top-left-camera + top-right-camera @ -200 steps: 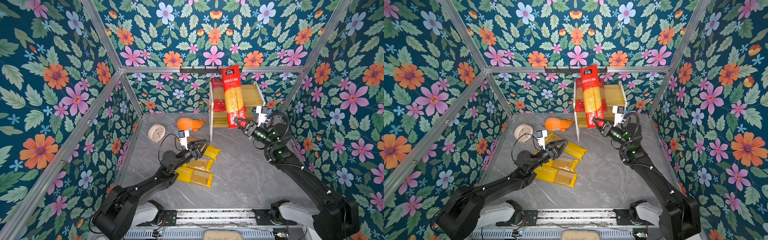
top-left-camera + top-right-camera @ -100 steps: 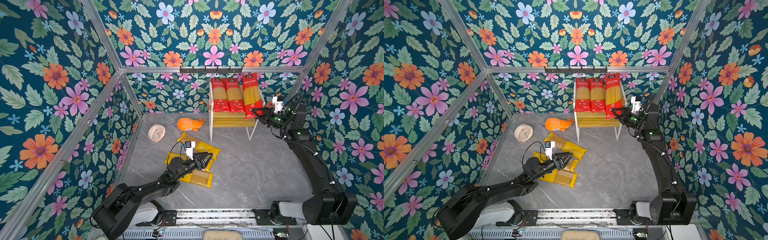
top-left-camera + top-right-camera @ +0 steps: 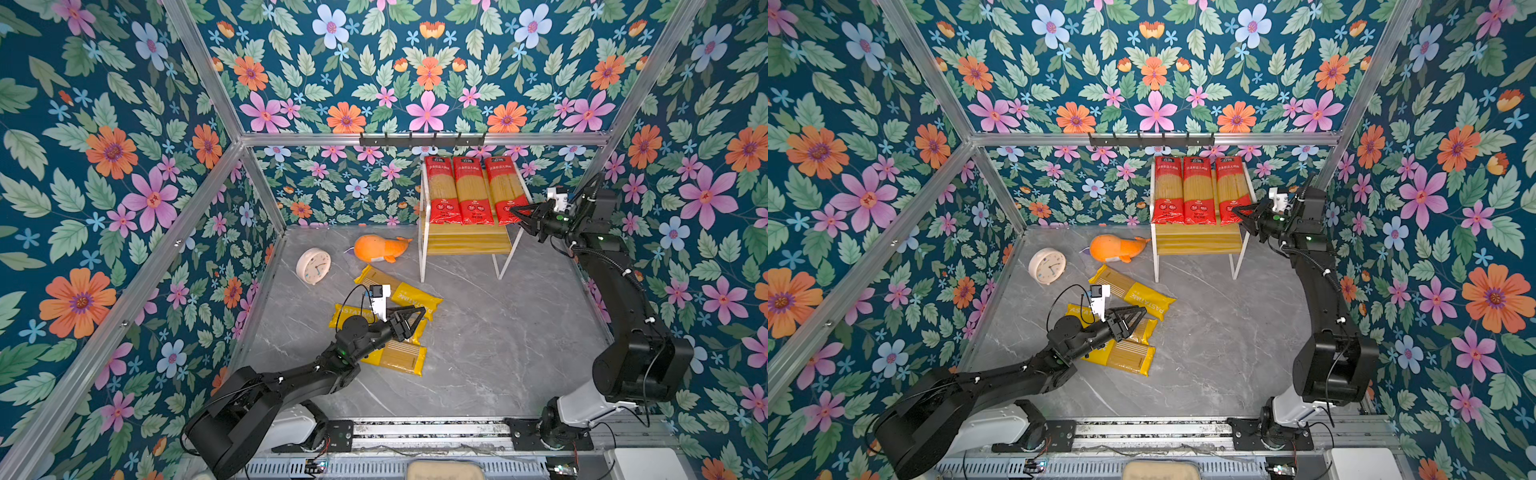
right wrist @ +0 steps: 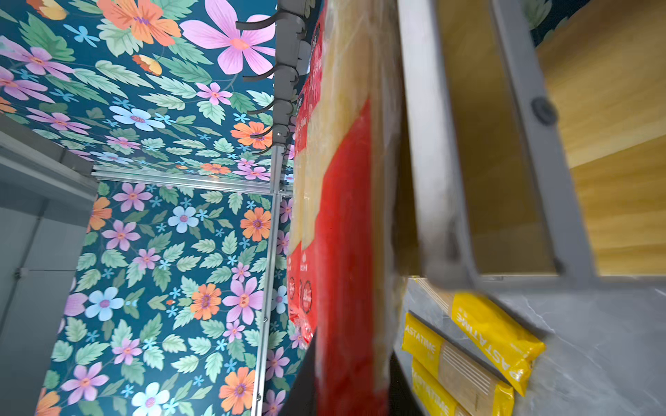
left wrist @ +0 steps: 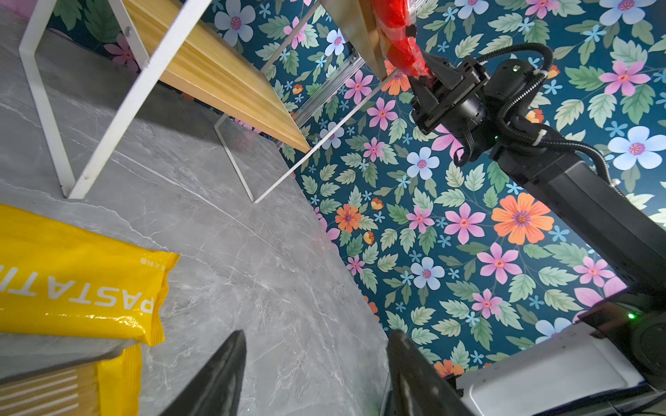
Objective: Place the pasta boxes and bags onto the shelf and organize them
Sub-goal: 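Stand the red bag beside the other red bags with the right gripper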
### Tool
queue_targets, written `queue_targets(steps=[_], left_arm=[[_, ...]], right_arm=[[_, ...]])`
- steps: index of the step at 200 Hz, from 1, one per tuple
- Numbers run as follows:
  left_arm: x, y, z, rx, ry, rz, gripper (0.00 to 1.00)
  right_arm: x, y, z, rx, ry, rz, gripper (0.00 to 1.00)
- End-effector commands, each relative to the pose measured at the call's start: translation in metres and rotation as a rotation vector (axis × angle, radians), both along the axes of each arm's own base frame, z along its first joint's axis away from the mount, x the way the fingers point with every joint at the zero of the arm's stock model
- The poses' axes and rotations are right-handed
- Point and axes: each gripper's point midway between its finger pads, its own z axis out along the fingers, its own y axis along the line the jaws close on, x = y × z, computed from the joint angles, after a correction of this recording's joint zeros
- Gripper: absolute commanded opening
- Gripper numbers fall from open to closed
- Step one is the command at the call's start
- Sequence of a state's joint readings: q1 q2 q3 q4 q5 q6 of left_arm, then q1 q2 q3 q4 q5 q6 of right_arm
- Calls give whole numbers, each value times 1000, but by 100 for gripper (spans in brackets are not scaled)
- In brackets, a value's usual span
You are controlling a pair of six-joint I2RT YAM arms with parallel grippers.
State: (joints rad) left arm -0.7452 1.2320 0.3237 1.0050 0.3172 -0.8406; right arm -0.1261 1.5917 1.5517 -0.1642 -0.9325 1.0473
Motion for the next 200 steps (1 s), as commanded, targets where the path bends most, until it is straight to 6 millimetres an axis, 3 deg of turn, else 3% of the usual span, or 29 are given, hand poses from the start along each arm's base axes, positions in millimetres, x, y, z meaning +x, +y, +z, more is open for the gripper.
queue_targets(steps=[1,14,29,75,104,137,200], left_arm=[[0,-2,2,3,-13,-1,65],[0,-2,1,4,-11,1,65],[0,-1,1,6,-10,3,65],[1,-7,1,8,-11,-6,65],[0,-9,0,13,-10,-10,65],[0,-15,0,13,-10,-22,65],[-4,-14,-2,21,-10,-12,65]], right_arm=[[3,3,13,36,-41,27,15],[2,1,13,27,-46,10,29],[-3,0,12,9,-42,-5,39],[-23,-4,-8,-12,-12,-61,51],[-34,-4,-13,-21,-13,-73,51],[-24,1,-7,-46,-19,-60,49],[-10,18,-7,-63,-25,-32,19]])
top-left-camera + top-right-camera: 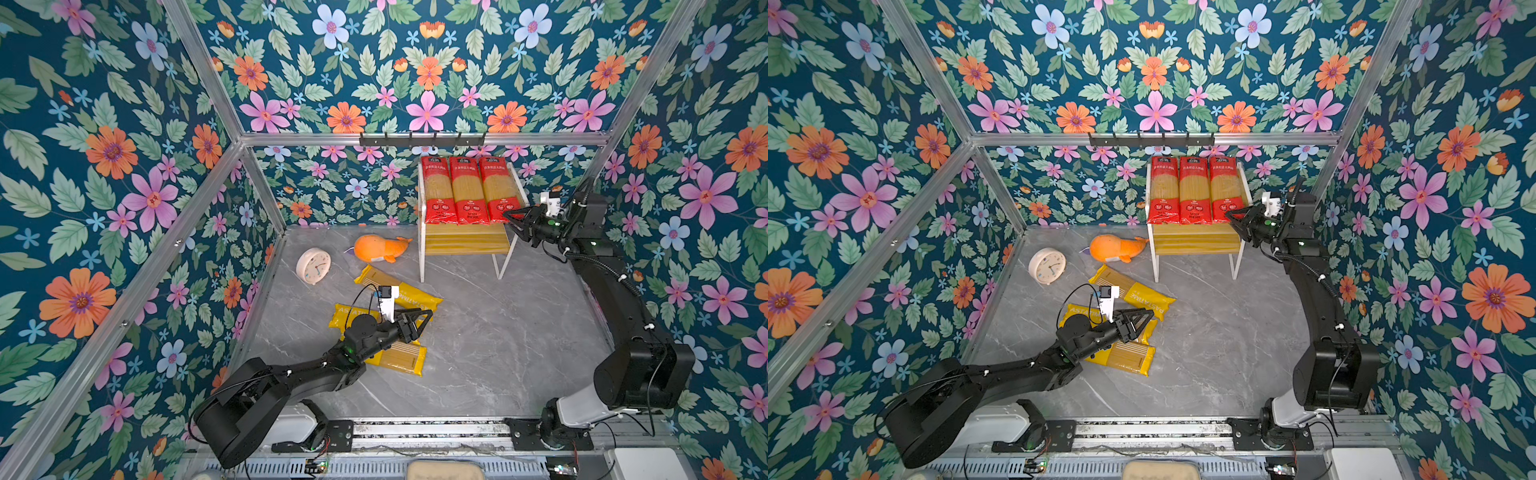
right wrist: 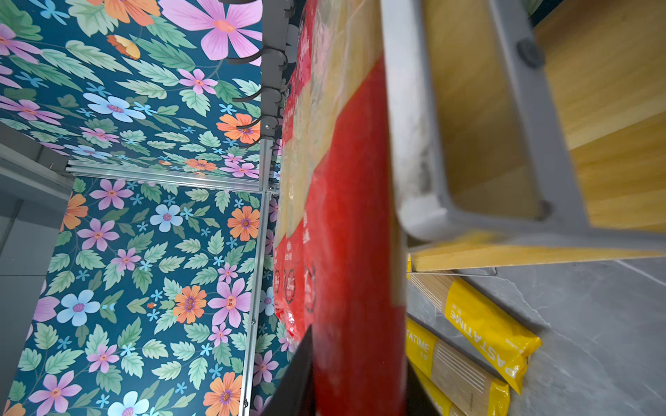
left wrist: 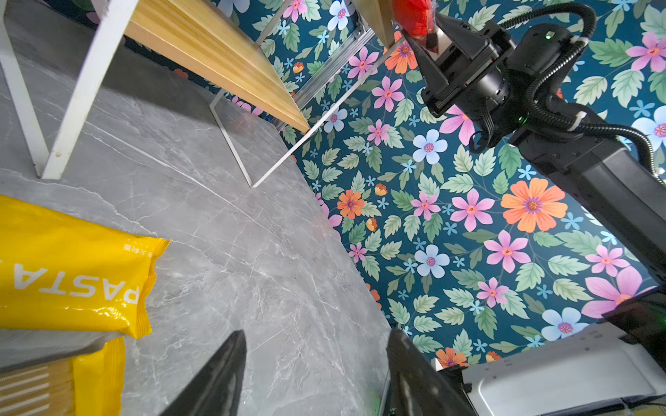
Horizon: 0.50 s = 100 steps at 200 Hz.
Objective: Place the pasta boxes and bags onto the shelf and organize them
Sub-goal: 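Stand the red bag beside the other red bags with the right gripper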
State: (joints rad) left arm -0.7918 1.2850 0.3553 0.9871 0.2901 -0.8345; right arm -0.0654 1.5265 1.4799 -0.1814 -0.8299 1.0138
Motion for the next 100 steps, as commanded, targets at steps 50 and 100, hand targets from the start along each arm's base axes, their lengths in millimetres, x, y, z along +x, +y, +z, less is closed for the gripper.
queue_targets(steps=[50,100], left_arm=[[0,1,7,-3,-40,8,65],[0,-1,8,-2,-43,1,65]], right_arm=[[-13,7,2,-4,-42,43,7],[-8,5,6,10,-40,46,16]])
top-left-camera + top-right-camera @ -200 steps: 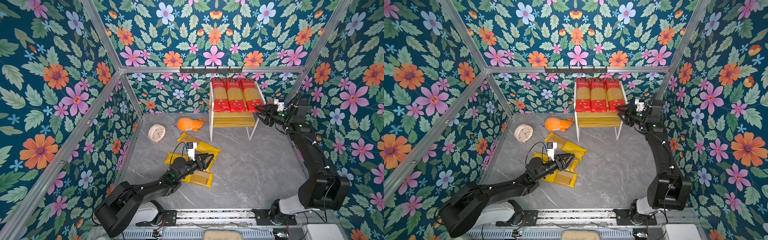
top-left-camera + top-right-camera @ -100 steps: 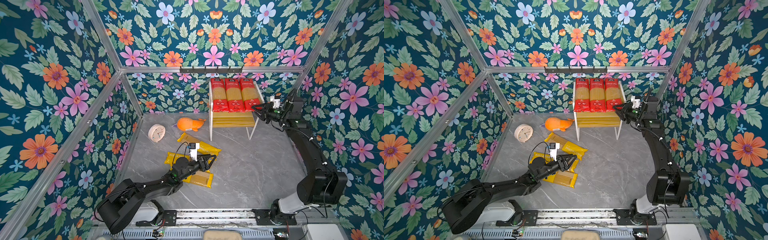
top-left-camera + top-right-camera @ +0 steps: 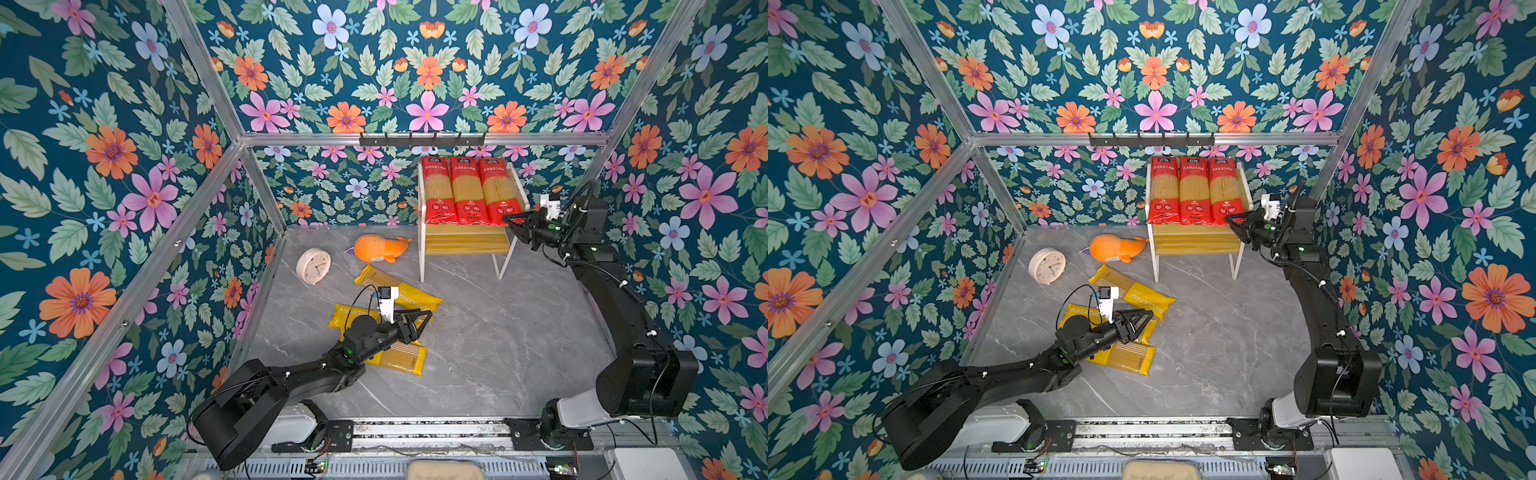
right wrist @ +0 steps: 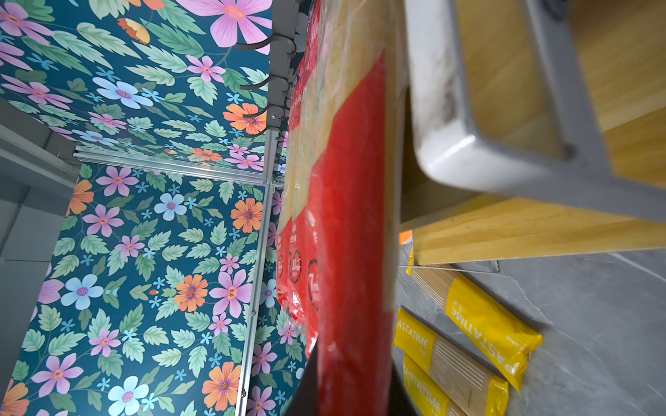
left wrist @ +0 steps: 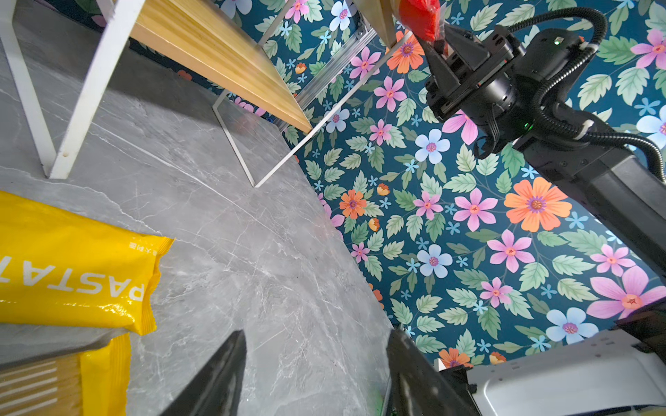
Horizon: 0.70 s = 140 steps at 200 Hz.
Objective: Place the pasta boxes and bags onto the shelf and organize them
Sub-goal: 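Stand the red bag beside the other red bags with the right gripper, then open the right gripper and draw it back toward the yellow bags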
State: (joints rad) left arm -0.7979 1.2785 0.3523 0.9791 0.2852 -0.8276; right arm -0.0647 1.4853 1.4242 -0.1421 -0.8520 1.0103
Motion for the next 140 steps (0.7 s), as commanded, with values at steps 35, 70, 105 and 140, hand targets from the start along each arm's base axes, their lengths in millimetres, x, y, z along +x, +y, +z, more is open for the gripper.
queue_targets(steps=[35,70,105,140], left_arm=[[1,4,10,-10,-47,21,65],[6,15,-1,64,-37,78,64],[31,40,-29,265,78,246,63],[40,70,-49,372,173,362,64]], right_arm=[[4,-1,-3,-4,5,-1,35],[-15,-2,-2,-31,-37,-19,52],[-43,-4,-5,-89,-94,-55,58],[-71,12,-33,-189,-65,-45,59]])
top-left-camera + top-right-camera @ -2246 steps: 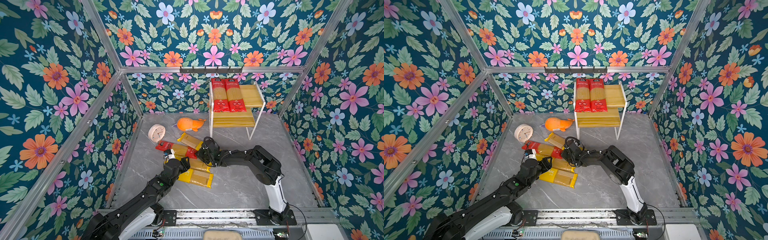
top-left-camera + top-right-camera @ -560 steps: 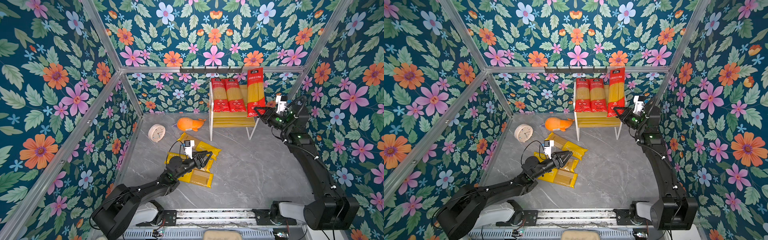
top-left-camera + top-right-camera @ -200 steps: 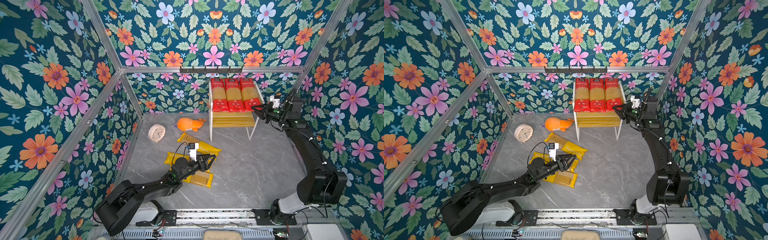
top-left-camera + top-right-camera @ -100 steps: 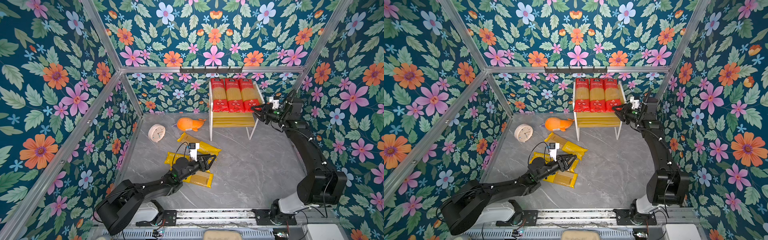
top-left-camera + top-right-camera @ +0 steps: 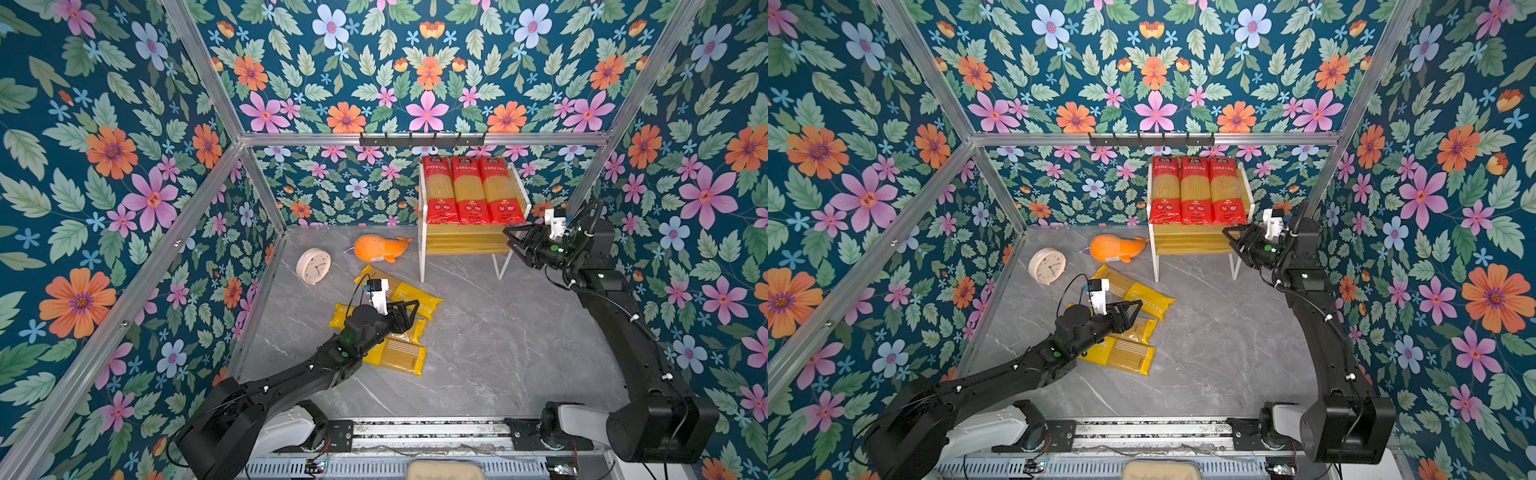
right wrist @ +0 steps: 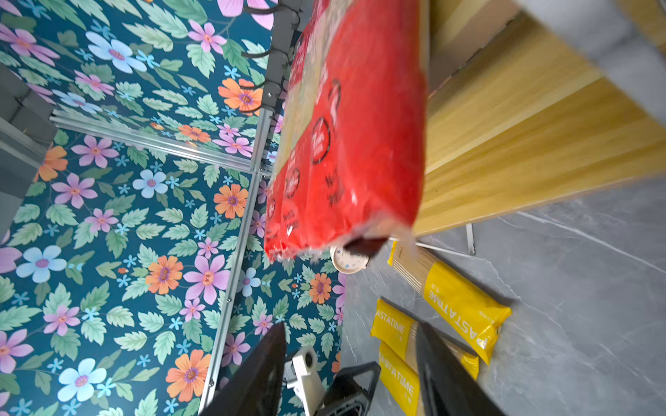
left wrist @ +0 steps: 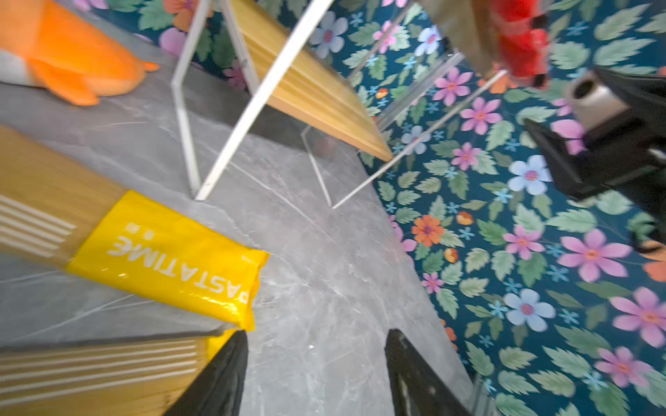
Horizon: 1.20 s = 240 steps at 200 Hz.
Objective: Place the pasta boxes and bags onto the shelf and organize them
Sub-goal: 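Open the right gripper and draw it back toward the yellow bags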
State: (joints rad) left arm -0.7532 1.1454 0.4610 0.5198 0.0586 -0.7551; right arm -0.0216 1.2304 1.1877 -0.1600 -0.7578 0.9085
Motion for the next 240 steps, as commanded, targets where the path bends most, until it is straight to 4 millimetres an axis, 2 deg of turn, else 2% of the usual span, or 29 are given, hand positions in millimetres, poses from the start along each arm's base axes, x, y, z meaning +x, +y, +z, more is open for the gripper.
queue_targets(steps=[1,30,51,80,91,106,125,140,167,193,220,224,240], left_arm=[[4,29,-35,144,106,113,64],[7,55,-45,178,164,215,64],[6,68,-54,188,195,258,64],[2,67,-70,177,235,254,64],[1,62,-74,176,246,241,64],[0,52,-77,178,249,220,64],[-2,33,-77,172,241,183,64],[-5,19,-82,157,244,152,64],[-10,4,-95,131,268,119,64],[-13,3,-104,121,286,119,64],[-14,11,-102,114,278,142,64],[-15,13,-101,114,276,147,64],[-16,20,-102,108,276,165,64]], right_arm=[[-12,4,-21,-92,5,-22,59],[-41,27,-55,-157,42,6,59],[-68,57,-96,-259,84,65,58],[-92,103,-156,-414,105,165,56],[-100,123,-175,-465,109,219,56],[-105,140,-199,-543,122,256,56],[-101,149,-226,-578,169,270,56],[-93,147,-245,-604,212,235,57],[-71,149,-259,-536,278,177,58],[-47,153,-267,-407,332,101,57],[-27,163,-269,-341,352,62,54],[-27,164,-283,-348,382,62,53],[-20,170,-292,-325,392,56,49]])
